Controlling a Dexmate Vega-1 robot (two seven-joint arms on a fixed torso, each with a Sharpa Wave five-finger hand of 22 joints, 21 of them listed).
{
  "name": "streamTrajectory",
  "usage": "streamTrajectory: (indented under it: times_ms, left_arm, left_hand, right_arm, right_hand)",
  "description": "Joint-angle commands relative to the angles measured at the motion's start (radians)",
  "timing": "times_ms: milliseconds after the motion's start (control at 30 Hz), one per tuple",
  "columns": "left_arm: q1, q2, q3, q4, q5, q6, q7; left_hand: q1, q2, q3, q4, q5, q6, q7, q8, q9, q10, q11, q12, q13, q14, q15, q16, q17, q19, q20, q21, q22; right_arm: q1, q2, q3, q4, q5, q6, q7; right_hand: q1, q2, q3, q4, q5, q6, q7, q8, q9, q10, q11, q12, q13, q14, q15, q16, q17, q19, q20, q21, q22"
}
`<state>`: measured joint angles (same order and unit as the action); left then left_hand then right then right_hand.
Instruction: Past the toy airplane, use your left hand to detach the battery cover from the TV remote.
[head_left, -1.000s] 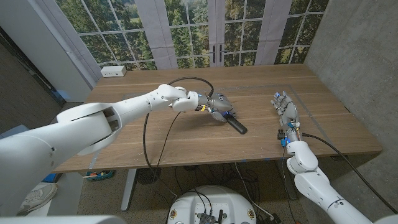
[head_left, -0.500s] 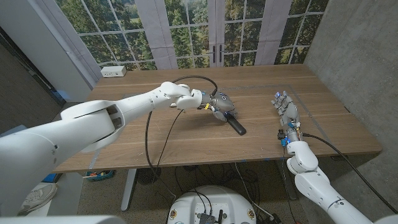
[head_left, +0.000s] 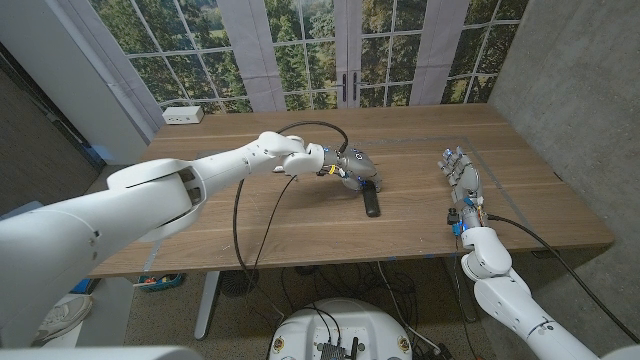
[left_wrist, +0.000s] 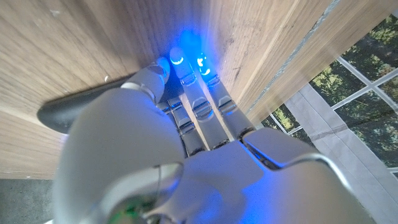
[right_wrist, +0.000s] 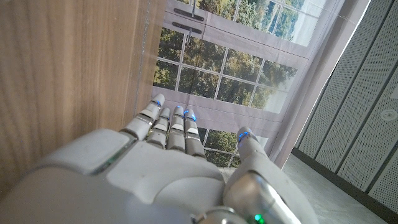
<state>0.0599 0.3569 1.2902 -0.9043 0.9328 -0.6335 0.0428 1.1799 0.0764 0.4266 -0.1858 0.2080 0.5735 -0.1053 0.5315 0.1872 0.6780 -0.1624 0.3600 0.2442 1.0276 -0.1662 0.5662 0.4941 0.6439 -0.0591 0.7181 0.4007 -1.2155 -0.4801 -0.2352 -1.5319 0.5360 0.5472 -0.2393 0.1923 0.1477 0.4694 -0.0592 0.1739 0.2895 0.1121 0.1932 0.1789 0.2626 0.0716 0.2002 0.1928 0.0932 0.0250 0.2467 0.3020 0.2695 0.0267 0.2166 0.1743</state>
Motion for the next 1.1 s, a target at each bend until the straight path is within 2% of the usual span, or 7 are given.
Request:
streamTrajectory:
  times_ms: [33, 233, 533, 767, 1100]
  left_arm:
    - [0.001, -0.012, -0.007, 0.053, -0.066, -0.004, 0.004]
    - [0.007, -0.026, -0.042, 0.079, -0.162, -0.008, -0.067]
    - [0.015, -0.029, -0.093, 0.075, -0.282, 0.010, -0.177]
    - [0.026, -0.013, -0.117, 0.036, -0.311, 0.042, -0.212]
    - [0.027, -0.018, -0.153, 0.045, -0.376, 0.053, -0.259]
  left_hand:
    - [0.009, -0.008, -0.002, 0.004, 0.008, 0.392, 0.087, 0.018, 0.034, 0.467, -0.039, 0.134, 0.135, 0.018, -0.073, 0.005, 0.008, 0.007, -0.042, 0.024, 0.008]
    - [0.007, -0.016, -0.004, 0.005, 0.018, 0.412, 0.091, 0.029, 0.041, 0.484, -0.037, 0.139, 0.145, 0.034, -0.072, 0.007, 0.013, 0.009, -0.040, 0.043, 0.014]
    - [0.005, -0.025, -0.004, 0.006, 0.032, 0.421, 0.097, 0.041, 0.056, 0.503, -0.035, 0.145, 0.158, 0.045, -0.071, 0.003, 0.016, 0.008, -0.039, 0.063, 0.020]
    - [0.005, -0.034, -0.003, 0.006, 0.048, 0.428, 0.098, 0.054, 0.071, 0.515, -0.034, 0.148, 0.171, 0.058, -0.071, 0.000, 0.018, 0.009, -0.039, 0.082, 0.024]
    - [0.002, -0.044, 0.000, 0.008, 0.071, 0.435, 0.100, 0.069, 0.090, 0.531, -0.033, 0.152, 0.189, 0.073, -0.070, -0.005, 0.020, 0.008, -0.040, 0.104, 0.027]
  right_arm:
    - [0.006, 0.003, -0.002, 0.003, -0.011, 0.001, -0.008]
    - [0.002, 0.004, -0.002, -0.001, -0.015, 0.003, -0.012]
    - [-0.009, 0.002, 0.000, -0.013, -0.020, 0.006, -0.017]
    - [-0.012, 0.002, 0.001, -0.019, -0.023, 0.008, -0.018]
    - [-0.010, 0.002, 0.001, -0.021, -0.028, 0.006, -0.018]
  right_hand:
    - [-0.004, 0.015, -0.002, 0.002, 0.001, 0.006, -0.001, 0.002, 0.005, 0.006, -0.002, 0.002, 0.005, 0.006, 0.000, -0.002, 0.000, 0.009, 0.001, -0.004, 0.004]
    - [-0.004, 0.015, -0.003, 0.002, 0.001, 0.006, -0.001, 0.002, 0.005, 0.006, -0.004, 0.002, 0.005, 0.006, 0.000, -0.003, 0.000, 0.009, 0.001, -0.005, 0.004]
    - [-0.005, 0.015, -0.003, 0.003, 0.001, 0.006, -0.001, 0.001, 0.005, 0.007, -0.005, 0.002, 0.005, 0.005, 0.001, -0.003, 0.000, 0.007, 0.001, -0.006, 0.004]
    - [-0.005, 0.016, -0.003, 0.003, 0.001, 0.007, -0.002, 0.002, 0.005, 0.006, -0.006, 0.001, 0.005, 0.005, -0.001, -0.003, 0.000, 0.008, 0.000, -0.006, 0.004]
    - [-0.005, 0.016, -0.002, 0.002, 0.002, 0.006, -0.001, 0.001, 0.005, 0.007, -0.004, 0.001, 0.005, 0.005, 0.001, -0.003, -0.001, 0.011, 0.001, -0.006, 0.004]
